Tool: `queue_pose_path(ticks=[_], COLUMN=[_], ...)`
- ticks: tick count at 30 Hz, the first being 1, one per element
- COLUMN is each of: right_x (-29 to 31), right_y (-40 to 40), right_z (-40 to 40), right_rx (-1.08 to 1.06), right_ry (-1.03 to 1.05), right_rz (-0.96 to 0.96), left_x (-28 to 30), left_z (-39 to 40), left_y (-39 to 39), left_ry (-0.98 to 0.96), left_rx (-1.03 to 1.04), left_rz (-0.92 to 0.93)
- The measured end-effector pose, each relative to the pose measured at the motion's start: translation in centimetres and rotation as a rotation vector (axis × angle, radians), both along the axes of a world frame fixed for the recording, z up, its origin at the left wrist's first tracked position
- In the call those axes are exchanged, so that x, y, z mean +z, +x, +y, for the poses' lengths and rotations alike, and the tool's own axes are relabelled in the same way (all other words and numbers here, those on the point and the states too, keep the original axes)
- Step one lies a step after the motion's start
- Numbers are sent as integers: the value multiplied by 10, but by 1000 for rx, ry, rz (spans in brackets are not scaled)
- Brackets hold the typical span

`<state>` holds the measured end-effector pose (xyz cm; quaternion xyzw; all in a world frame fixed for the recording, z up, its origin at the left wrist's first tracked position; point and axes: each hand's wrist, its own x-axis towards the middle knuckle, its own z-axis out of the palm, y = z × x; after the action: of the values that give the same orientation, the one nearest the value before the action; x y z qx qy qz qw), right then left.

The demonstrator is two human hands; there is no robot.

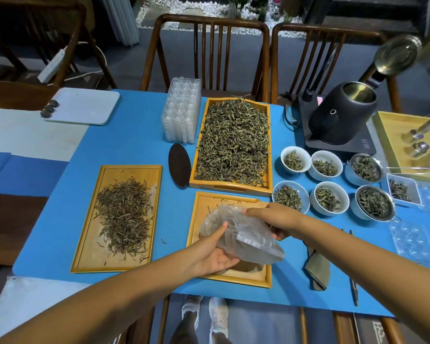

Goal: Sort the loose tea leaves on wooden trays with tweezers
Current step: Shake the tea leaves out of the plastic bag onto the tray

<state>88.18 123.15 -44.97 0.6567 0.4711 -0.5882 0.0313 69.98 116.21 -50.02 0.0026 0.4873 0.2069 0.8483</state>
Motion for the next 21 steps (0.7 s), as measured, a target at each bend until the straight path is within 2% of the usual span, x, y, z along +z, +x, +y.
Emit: queue_pose_path(ticks=[13,21], right_x=[9,19], right_y=[7,10], right_z=[1,10], right_rx=[-7,7], right_ry=[12,26], right_rz=[-19,-30], left_x=[16,24], left_z=[3,7], left_y=[8,9], left_ry=[1,21], left_rx=[31,-24], left_rz=[11,11])
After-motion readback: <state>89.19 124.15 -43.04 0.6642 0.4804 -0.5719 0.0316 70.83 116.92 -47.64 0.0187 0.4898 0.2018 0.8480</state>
